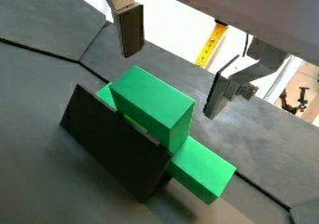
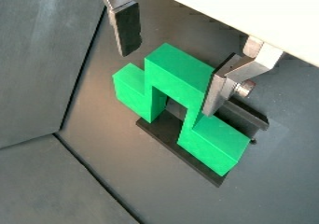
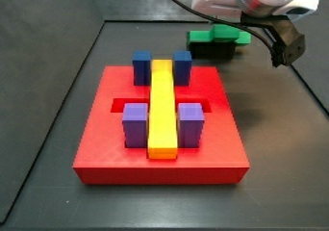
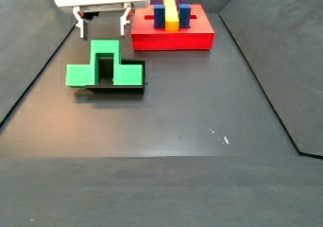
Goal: Pick up the green object. Move up. Place the green object on the fixture. Regrasp the green object. Move to above the board. Insert the green object.
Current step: Regrasp the green object.
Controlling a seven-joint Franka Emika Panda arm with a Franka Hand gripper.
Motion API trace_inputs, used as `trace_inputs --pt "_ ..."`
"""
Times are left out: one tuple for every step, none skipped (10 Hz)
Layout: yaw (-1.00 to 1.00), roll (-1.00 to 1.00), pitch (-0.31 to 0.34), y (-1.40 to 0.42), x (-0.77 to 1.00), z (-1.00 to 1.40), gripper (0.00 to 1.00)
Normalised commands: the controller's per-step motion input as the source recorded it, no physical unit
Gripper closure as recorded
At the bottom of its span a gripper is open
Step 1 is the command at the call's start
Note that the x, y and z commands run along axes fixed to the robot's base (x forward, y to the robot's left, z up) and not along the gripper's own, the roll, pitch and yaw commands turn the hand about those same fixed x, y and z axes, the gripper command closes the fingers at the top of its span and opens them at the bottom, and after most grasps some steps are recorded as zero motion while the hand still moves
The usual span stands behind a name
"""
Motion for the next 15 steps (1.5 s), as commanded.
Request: trace_inputs --pt "0.14 0.0 0.0 -0.13 0.06 -0.01 0.0" --pt "0.14 0.0 0.0 -0.05 0.01 -0.04 0.0" --pt "0.13 0.0 0.0 -0.01 0.0 -0.1 0.0" --pt "0.13 0.0 0.0 0.0 0.0 -0.11 0.0" --pt "0.14 0.02 0.0 0.0 0.0 -0.17 0.0" --pt "0.15 0.0 0.0 0.0 0.0 -0.17 0.0" --pt "0.14 0.0 0.0 0.0 0.02 -0.21 0.0" --pt "0.14 0.0 0.0 0.03 0.0 -0.24 0.0" --pt "0.14 0.01 0.0 0.09 0.0 -0.27 0.0" --pt "0.15 0.0 0.0 0.11 0.02 -0.26 0.0" --pt "0.14 0.0 0.0 0.15 0.03 -0.2 0.0" --pt "0.15 0.0 0.0 0.13 0.08 -0.16 0.0" --pt "0.11 0.0 0.0 0.04 0.03 -0.14 0.0" --pt "0.09 0.0 0.0 0.0 0.0 -0.07 0.0" --pt "0.05 -0.03 0.0 0.0 0.0 0.0 0.0"
